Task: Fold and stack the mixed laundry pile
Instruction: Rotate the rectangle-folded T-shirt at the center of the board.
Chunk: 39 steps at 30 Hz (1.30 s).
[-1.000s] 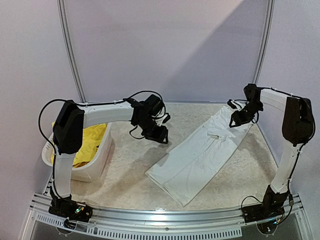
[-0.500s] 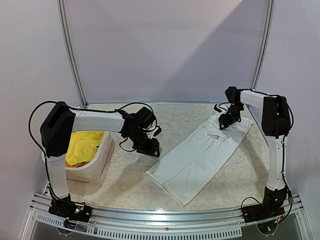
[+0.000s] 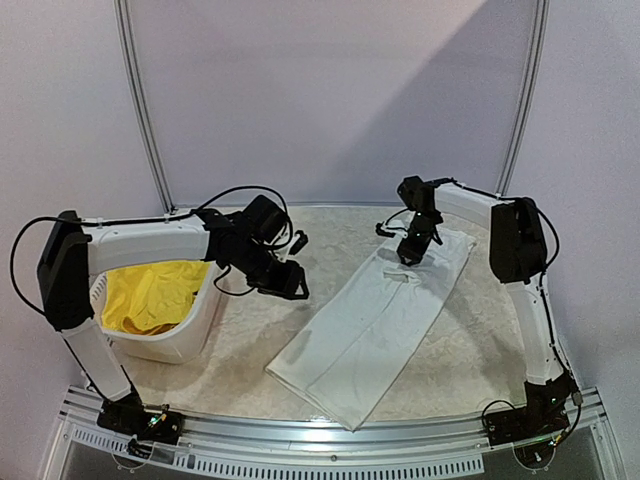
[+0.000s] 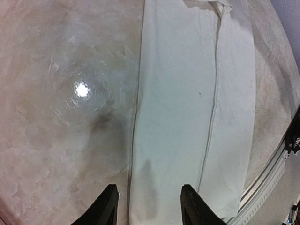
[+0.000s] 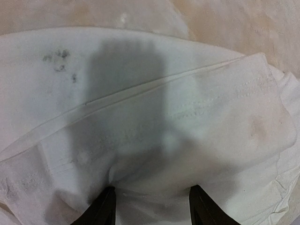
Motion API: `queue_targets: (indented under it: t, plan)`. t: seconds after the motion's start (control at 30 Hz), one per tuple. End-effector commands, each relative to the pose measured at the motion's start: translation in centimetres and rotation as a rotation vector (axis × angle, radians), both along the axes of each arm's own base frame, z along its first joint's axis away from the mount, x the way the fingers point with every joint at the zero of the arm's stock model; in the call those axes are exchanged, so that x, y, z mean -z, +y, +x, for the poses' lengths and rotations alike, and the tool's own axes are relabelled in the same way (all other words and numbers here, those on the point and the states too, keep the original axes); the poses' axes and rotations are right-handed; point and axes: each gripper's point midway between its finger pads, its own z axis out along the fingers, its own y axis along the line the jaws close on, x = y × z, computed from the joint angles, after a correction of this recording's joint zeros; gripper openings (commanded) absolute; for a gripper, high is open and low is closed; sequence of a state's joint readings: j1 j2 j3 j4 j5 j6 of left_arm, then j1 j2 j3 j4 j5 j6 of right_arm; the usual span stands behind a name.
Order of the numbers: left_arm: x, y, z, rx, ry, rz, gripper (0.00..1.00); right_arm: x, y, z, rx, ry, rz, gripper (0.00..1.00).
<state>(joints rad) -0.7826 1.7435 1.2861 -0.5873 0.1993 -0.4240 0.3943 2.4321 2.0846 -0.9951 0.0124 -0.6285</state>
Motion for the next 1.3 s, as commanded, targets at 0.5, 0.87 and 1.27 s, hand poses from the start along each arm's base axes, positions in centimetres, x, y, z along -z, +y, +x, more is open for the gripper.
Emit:
queue_targets:
  t: [0.5,0.87,1.27]
  plan:
    - [-1.6,-2.4,-6.4,0.239,-0.152,0.124,0.47,-9.2,9.5,3.1,-0.126,-0.258,0.231,0.69]
    - [0.2,-8.1,-9.3,0.417,-0.164,0.165,0.46,-14.6,-0.6,0.8,0.435,-0.306,0.478,0.76]
    - [1.5,-9.9,-11.9,0.469,-0.137,0.164,0.46,-3.4,-5.5,2.4,0.807,0.211,0.669,0.68]
